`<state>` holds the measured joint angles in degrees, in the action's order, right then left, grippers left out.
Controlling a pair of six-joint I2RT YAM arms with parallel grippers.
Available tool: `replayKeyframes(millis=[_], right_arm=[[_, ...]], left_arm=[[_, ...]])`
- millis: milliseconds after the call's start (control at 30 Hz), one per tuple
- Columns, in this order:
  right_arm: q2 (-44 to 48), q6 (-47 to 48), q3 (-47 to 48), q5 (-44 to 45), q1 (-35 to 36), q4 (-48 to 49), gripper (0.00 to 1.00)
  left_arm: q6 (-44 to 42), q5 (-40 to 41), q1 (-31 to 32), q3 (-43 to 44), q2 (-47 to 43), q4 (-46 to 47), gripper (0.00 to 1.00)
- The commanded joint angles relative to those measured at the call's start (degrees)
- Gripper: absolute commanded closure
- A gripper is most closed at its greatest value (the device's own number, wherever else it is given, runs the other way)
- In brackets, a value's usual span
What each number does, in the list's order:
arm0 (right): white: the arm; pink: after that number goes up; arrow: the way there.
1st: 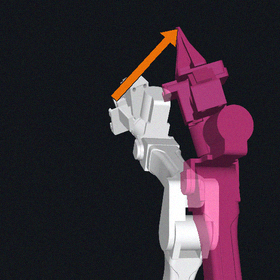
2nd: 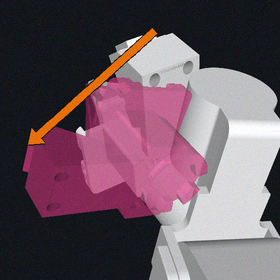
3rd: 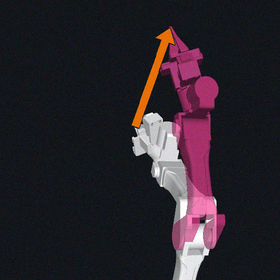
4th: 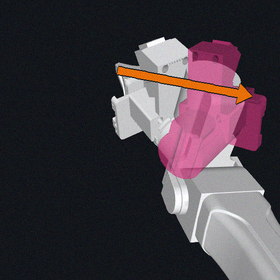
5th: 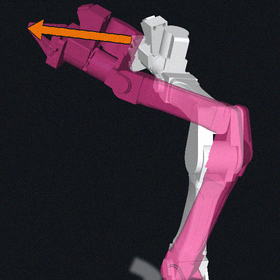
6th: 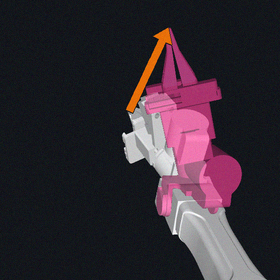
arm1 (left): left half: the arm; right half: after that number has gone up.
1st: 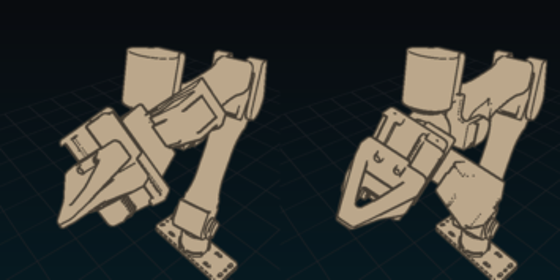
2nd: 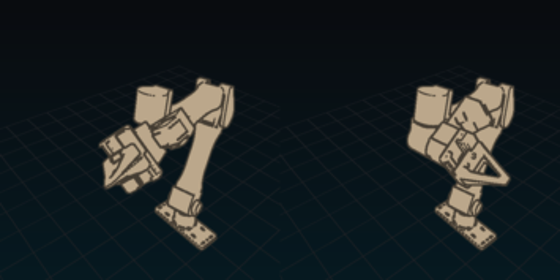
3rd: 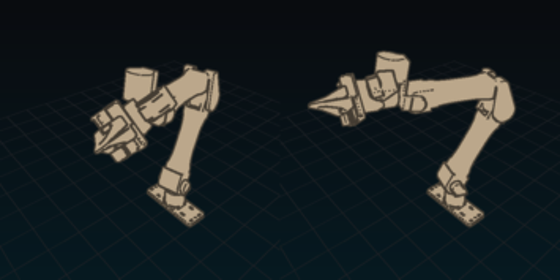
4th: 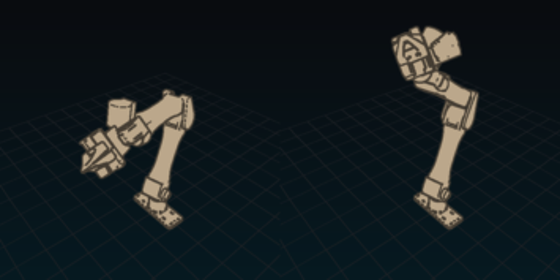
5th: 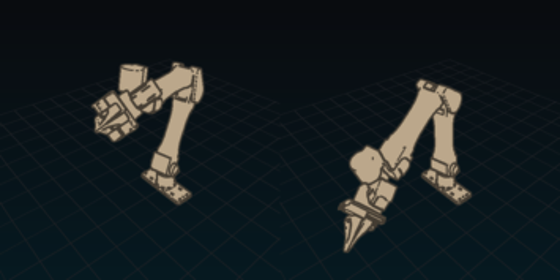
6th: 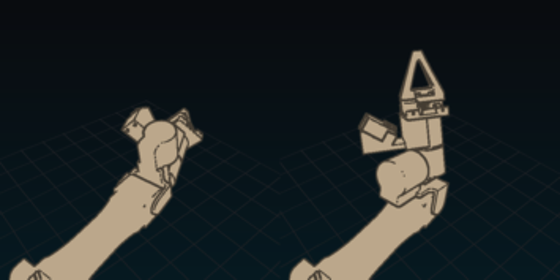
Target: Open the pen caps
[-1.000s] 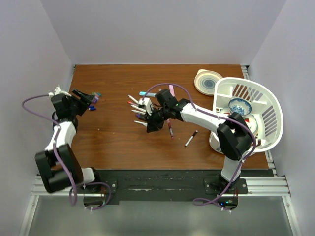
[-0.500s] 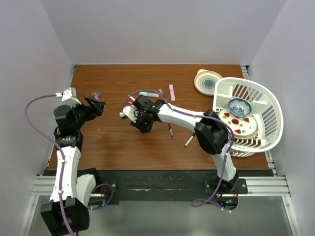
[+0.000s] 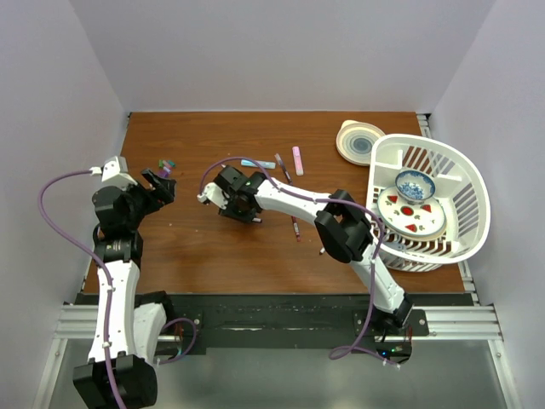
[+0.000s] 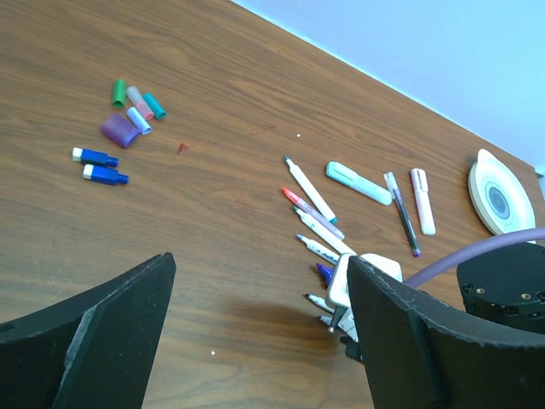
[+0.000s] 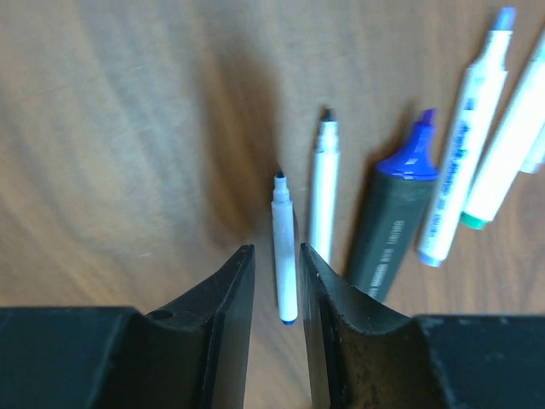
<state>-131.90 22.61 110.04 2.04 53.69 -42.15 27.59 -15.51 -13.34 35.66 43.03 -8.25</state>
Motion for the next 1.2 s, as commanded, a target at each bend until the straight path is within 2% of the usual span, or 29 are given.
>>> replayKeyframes(millis=[0, 200, 367, 500, 633, 767, 867, 967, 1033, 1100, 1167], right_arm=[[0.2, 0.2, 3.2, 5.5, 0.3, -0.1, 0.69], [3.6, -0.2, 3.3, 5.3, 0.2, 0.0, 0.68], [7.5, -1.2, 1.4, 3.4, -0.4, -0.3, 0.59], [10.9, -2.1, -2.2, -0.2, -1.6, 0.0, 0.53], [15.0, -2.7, -7.6, -1.3, -2.8, 1.7, 0.34], [19.3, -4.6, -16.5, -4.9, -7.1, 4.6, 0.13], [23.2, -6.3, -22.1, -9.9, -10.9, 7.1, 0.02], [26.0, -3.7, -26.5, -18.3, -12.2, 7.4, 0.03], [27.5, -3.1, -28.6, -23.5, -12.3, 7.8, 0.08], [28.3, -1.9, -30.8, -23.4, -12.3, 8.2, 0.11], [29.1, -2.7, -31.9, -18.2, -12.7, 9.1, 0.15]], left_arm=[[-1.1, 2.0, 0.2, 1.2, -0.9, 0.3, 0.12], [-1.2, 1.9, 0.2, 1.1, -1.1, 0.5, 0.12], [-1.4, 1.1, 0.2, 0.8, -1.3, 1.0, 0.12], [-1.4, -0.1, 0.2, 0.2, -0.9, 1.7, 0.07], [-0.9, -2.3, 0.2, -0.5, 0.5, 2.7, 0.02], [-0.4, -8.2, 0.2, -0.4, 4.9, 3.8, 0.03], [0.0, -12.0, 0.2, -0.9, 6.5, 5.3, 0.04], [0.4, -14.3, 0.2, -1.6, 7.2, 6.7, 0.06], [0.5, -15.2, 0.2, -1.7, 7.6, 7.2, 0.08], [0.6, -16.0, 0.2, -2.1, 7.9, 7.5, 0.11], [1.0, -17.5, 0.2, -2.4, 8.5, 9.5, 0.14]])
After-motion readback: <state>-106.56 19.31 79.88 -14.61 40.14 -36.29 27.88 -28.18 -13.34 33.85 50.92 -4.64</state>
